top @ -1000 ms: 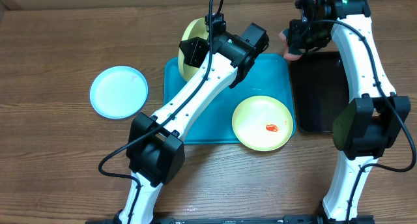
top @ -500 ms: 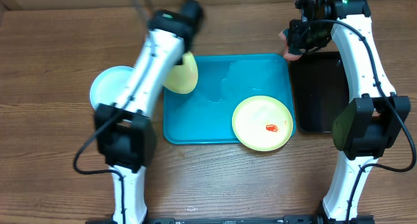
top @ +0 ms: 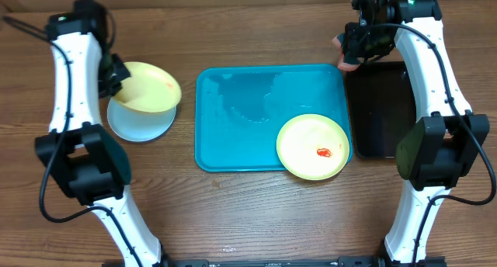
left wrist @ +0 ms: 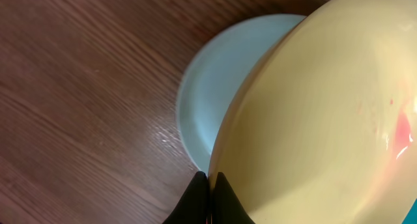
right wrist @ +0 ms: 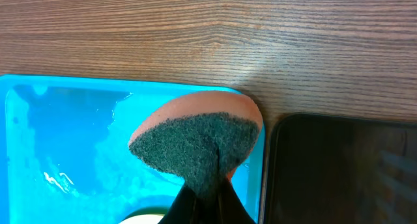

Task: Clean dirty plates on tray and stack at the side
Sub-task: 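Lift the back yellow plate with the left gripper and stack it on the white plate, then move the left gripper to the front yellow plate and grip its rim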

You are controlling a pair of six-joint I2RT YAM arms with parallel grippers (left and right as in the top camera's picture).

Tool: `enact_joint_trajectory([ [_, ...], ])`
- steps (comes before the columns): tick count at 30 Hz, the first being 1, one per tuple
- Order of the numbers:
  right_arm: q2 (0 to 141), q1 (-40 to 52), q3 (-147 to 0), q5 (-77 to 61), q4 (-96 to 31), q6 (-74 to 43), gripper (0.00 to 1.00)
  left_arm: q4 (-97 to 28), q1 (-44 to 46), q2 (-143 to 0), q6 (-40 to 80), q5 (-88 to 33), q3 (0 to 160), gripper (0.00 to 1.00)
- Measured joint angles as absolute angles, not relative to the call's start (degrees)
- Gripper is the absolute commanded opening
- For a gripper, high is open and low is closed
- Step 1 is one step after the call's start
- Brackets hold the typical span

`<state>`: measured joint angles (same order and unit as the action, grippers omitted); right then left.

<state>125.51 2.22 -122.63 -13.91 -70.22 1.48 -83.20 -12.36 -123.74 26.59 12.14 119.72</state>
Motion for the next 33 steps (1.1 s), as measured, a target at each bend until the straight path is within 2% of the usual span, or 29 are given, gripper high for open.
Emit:
enact_joint_trajectory([
  [6, 125.51, 2.22, -122.63, -13.89, -70.22, 1.48, 0.04, -80.82, -18.57, -123.28, 26.39, 11.97, 117.45, 0.04],
  [12, 125.51, 2.22, -122.63, -13.89, -70.08, 1.48, 0.04, -70.98, -18.41, -122.78, 26.39, 10.44, 106.37, 0.05],
  [18, 125.51, 2.22, -122.63, -13.89, -70.08, 1.48, 0.04, -69.91, -18.37, -122.78, 26.13, 9.63, 101.36, 0.17],
  [22, 125.51, 2.22, -122.63, -13.89, -70.08, 1.48, 0.04, -70.19, -18.35, -122.78, 25.63, 9.61, 101.34, 0.30],
  [28, 125.51, 2.22, -122.63, -13.89, -70.00, 1.48, 0.04, -71.02, -17.63, -122.78, 23.07, 8.73, 101.34, 0.34],
  [33, 125.51, 2.22, -122.63, -13.89, -69.69, 1.45, 0.04, -66.98, -10.22, -122.78, 17.80, 2.61, 101.43, 0.44],
])
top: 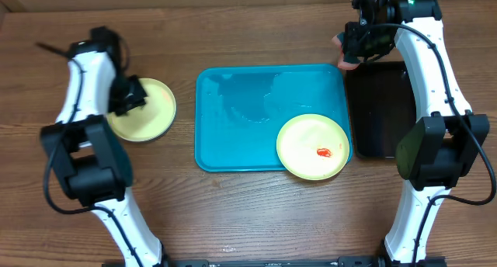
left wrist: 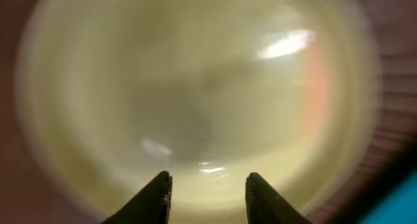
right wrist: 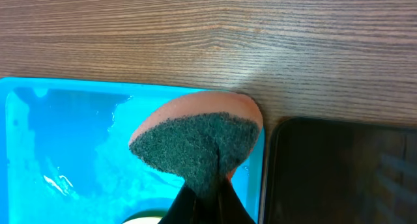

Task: Clean dirty plates on tray and stack at the side
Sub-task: 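Move the left gripper to the front yellow plate and grip its rim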

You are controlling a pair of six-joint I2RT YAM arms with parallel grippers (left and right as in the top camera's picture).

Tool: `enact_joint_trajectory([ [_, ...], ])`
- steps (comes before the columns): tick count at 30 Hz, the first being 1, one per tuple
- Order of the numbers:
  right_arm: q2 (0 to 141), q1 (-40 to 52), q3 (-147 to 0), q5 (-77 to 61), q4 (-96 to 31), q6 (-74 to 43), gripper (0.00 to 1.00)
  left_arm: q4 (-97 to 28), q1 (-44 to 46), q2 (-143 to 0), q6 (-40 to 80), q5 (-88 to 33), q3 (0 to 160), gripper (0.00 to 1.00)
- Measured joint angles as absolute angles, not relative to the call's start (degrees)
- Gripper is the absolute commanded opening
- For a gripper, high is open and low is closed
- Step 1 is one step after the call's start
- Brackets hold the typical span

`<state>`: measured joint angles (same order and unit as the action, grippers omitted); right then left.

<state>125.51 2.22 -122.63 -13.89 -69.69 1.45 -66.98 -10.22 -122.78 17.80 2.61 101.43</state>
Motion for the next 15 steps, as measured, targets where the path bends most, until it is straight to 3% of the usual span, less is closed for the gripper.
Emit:
enact_joint_trajectory([
  [8, 125.51, 2.22, -122.63, -13.69, -69.67, 1.50, 0.04, -52.77, 11.60, -122.78, 11.84, -16.40, 102.04, 0.73],
  [15, 125.51, 2.24, -122.63, -13.54, -69.65, 1.50, 0.04, -48.42, 21.23, -122.78, 10.41, -20.97, 102.04, 0.82],
])
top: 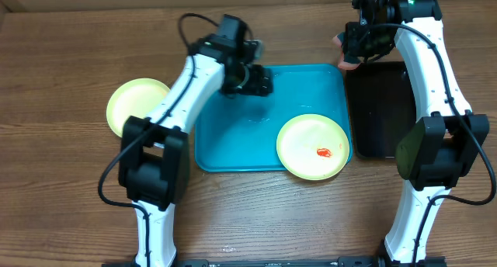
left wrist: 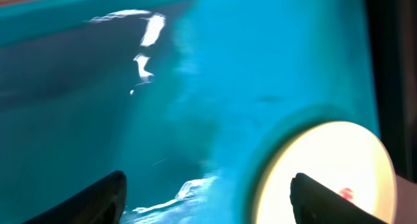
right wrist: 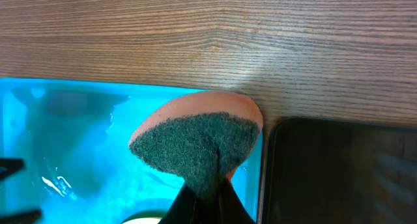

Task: Clean dirty plates on tray and stack at the side
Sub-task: 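Move the left gripper to the front yellow plate and grip its rim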

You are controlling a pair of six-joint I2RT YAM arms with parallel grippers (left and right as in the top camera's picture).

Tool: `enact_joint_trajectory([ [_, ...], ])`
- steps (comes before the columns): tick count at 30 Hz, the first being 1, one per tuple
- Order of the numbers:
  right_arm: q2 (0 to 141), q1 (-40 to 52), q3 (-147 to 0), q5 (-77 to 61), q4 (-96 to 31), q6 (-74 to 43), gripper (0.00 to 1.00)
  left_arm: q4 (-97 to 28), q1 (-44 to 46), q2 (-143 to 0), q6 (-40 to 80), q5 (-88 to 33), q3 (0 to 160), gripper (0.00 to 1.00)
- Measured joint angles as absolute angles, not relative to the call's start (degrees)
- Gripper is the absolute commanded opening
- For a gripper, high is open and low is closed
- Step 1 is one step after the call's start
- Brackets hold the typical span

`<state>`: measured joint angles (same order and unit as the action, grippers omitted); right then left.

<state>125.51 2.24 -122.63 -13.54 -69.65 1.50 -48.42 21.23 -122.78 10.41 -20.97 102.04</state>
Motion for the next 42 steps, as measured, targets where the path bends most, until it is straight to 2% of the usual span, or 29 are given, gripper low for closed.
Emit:
enact_joint_trajectory([
  [7, 125.51, 2.22, -122.63, -13.52, -69.71, 1.50, 0.04, -50.54, 27.14, -124.95, 4.91, -22.98, 105.41, 0.83],
  [11, 125.51, 2.24, -122.63, -13.50, -69.95, 1.48, 0.04, -60.38, 29.63, -129.95, -1.04, -20.95, 112.73, 0.76],
  [14, 125.51, 2.22, -122.63, -13.52, -70.08, 1.48, 0.04, -63.22, 30.87, -132.79, -4.60, -18.33, 114.91, 0.72],
  [21, 125.51, 2.22, -122.63, -13.52, -70.04, 1.48, 0.04, -67.72, 31.92, -137.51, -9.23, -15.79, 115.11, 0.49],
  [23, 125.51, 2.22, -122.63, -13.52, -69.97, 1.45, 0.04, -68.10, 31.90, -137.53, -9.74, -15.51, 115.24, 0.31],
  [24, 125.51, 2.24, -122.63, -13.52, -69.95, 1.48, 0.04, -68.16, 31.90, -137.62, -9.96, -15.42, 115.24, 0.26],
  [26, 125.51, 2.22, -122.63, -13.52, -69.95, 1.50, 0.04, -68.16, 31.90, -137.71, -10.37, -15.38, 115.24, 0.21],
  [31, 125.51, 2.22, -122.63, -13.50, -69.89, 1.45, 0.04, -68.18, 31.90, -137.71, -10.50, -15.16, 115.24, 0.18],
  [33, 125.51, 2.22, -122.63, -13.52, -69.93, 1.48, 0.04, -68.20, 31.90, -137.71, -10.50, -15.18, 115.24, 0.04],
  [37, 125.51, 2.22, -122.63, -13.50, -69.76, 1.48, 0.04, -68.82, 31.90, -137.71, -9.13, -14.79, 115.24, 0.04],
  [42, 125.51, 2.42, -122.63, -13.54, -67.88, 0.25, 0.04, -67.51, 31.18, -137.71, 1.02, -6.70, 116.46, 0.04],
])
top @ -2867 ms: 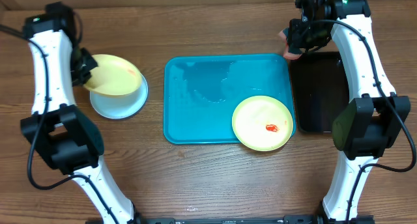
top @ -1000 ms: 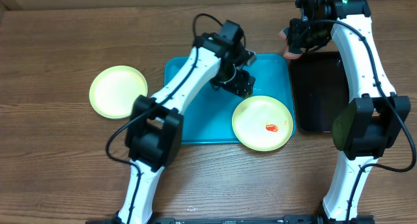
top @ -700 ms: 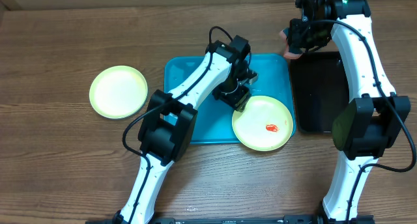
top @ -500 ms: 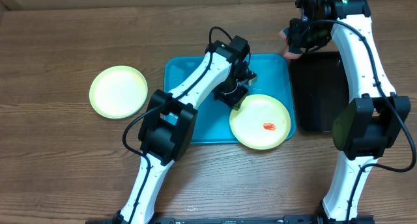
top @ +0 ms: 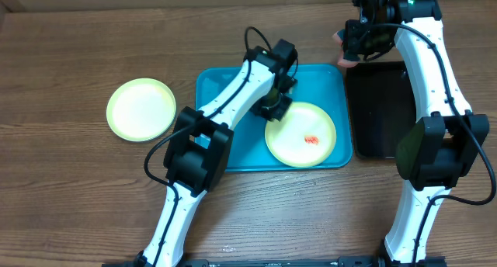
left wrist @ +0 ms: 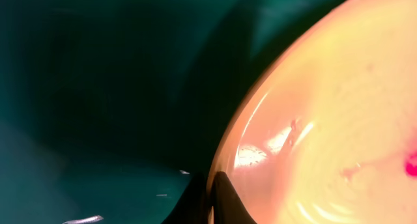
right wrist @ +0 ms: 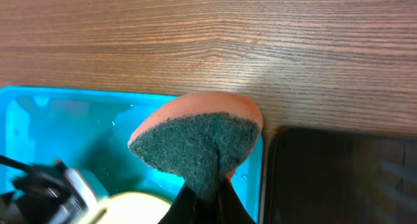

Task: Clean dirty plates on tray and stack at the side

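Note:
A yellow plate with a red smear lies at the right of the teal tray. My left gripper is shut on its left rim; in the left wrist view the fingertips pinch the plate's edge. At the table's left, a clean yellow plate lies on top of the stack. My right gripper hovers over the tray's back right corner, shut on an orange sponge with a green scouring face.
A black tray lies right of the teal tray, also seen as the black tray in the right wrist view. Water films the teal tray's floor. Bare wooden table surrounds both trays.
My left gripper was open over the tray's back; now it is shut on the smeared plate's left rim. That plate sits further left, fully on the tray. The right arm is unchanged.
My left gripper held a yellow plate tilted over a pale plate at the left. Then that plate lay flat on the stack with the gripper open above it. The gripper then stood open over the tray, and now grips the smeared plate. The right gripper kept the sponge throughout.

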You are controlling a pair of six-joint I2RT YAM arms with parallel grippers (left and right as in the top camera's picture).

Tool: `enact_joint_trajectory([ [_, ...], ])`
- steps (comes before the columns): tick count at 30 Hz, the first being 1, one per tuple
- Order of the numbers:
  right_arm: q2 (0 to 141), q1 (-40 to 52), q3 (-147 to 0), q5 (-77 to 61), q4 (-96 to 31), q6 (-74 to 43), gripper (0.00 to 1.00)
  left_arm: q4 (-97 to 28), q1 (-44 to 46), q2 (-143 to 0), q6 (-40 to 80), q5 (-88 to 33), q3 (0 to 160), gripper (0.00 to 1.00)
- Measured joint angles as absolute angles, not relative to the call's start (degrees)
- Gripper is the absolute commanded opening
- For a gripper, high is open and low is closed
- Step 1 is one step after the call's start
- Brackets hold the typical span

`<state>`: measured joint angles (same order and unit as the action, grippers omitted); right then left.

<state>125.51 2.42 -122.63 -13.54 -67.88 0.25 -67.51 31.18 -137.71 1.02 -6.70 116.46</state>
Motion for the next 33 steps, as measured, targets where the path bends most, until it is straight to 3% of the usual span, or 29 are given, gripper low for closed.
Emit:
enact_joint_trajectory([
  [5, 125.51, 5.48, -122.43, -13.54, -64.55, -4.58, 0.04, -67.51, 23.11, -137.71, 16.80, -2.37, 117.21, 0.04],
  [10, 125.51, 10.28, -119.85, -13.63, -63.31, -8.82, 0.04, -67.26, 16.08, -137.71, 22.26, -4.29, 117.34, 0.04],
  [20, 125.51, 17.06, -111.11, -13.69, -59.46, -11.29, 0.04, -66.41, 16.91, -137.71, 22.13, -10.61, 117.36, 0.04],
  [24, 125.51, 19.35, -105.19, -13.76, -52.23, -11.79, 0.04, -66.32, 16.88, -137.71, 22.13, -11.35, 117.36, 0.04],
  [33, 125.51, 19.49, -100.38, -11.07, -45.56, -11.94, 0.04, -66.28, 16.88, -137.71, 21.91, -11.44, 117.36, 0.04],
])
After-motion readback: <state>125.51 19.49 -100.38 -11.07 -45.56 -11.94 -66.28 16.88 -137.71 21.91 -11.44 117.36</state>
